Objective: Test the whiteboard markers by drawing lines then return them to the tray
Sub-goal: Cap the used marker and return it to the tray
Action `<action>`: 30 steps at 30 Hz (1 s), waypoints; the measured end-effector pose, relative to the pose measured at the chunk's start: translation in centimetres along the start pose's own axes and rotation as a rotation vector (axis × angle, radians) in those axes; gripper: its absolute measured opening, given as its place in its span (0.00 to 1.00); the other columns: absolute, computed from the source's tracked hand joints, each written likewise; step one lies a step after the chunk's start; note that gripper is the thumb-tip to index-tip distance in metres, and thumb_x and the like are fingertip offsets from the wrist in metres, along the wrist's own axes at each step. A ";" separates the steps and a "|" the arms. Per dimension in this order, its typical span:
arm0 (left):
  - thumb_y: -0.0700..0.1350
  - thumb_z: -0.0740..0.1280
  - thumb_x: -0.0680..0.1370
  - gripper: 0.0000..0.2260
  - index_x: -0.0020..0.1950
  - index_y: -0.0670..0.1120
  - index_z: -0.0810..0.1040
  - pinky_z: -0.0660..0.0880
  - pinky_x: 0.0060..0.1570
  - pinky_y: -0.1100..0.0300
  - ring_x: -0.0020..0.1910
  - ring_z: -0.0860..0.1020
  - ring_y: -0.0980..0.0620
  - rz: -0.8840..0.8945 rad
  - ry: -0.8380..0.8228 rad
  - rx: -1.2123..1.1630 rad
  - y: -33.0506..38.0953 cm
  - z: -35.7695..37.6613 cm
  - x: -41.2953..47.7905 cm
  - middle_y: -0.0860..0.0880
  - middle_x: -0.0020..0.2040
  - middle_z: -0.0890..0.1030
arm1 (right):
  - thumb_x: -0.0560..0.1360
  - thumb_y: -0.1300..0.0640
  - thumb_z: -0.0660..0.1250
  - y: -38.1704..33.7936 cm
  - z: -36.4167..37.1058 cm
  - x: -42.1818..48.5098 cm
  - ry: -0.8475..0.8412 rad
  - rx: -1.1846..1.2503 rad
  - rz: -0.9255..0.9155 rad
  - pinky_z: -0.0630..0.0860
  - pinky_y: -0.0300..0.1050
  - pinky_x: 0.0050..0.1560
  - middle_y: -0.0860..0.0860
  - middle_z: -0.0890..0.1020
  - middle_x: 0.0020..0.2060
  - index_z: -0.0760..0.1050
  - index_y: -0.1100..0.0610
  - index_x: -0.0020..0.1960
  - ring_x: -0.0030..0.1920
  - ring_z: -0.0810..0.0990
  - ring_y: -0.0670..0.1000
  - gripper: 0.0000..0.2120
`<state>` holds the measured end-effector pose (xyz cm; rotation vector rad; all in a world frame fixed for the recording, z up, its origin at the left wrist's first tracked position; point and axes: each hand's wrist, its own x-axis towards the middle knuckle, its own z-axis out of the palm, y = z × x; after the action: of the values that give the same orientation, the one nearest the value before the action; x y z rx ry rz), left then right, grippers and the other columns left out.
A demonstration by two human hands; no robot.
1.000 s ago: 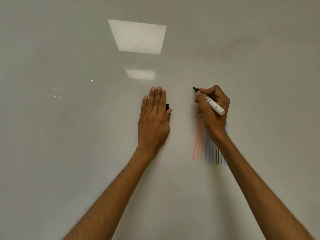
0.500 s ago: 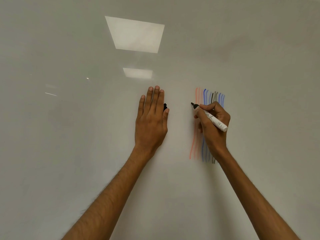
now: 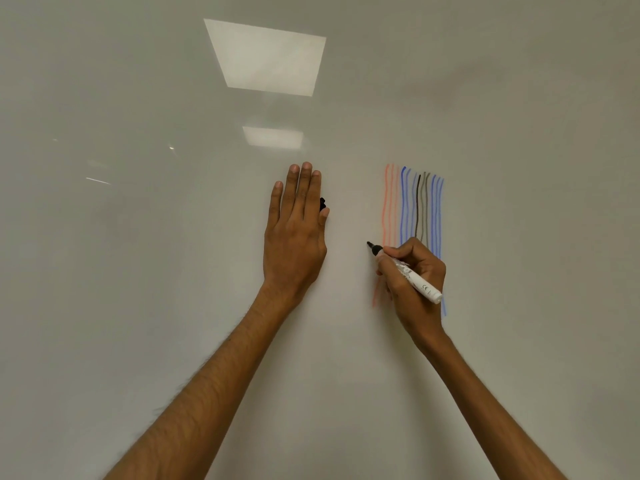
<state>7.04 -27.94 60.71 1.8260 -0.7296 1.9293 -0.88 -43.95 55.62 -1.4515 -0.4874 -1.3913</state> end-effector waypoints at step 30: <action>0.45 0.52 0.85 0.22 0.79 0.39 0.59 0.51 0.78 0.48 0.79 0.55 0.45 -0.012 0.001 -0.006 0.2 -0.1 -0.4 0.42 0.79 0.59 | 0.68 0.57 0.68 0.3 -2.2 -5.2 -0.224 -0.176 -0.037 0.68 0.42 0.27 0.44 0.73 0.26 0.70 0.56 0.31 0.26 0.70 0.46 0.09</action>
<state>6.87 -27.96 60.27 1.8217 -0.7215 1.9184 -3.02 -44.16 50.37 -1.7610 -0.5459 -1.3334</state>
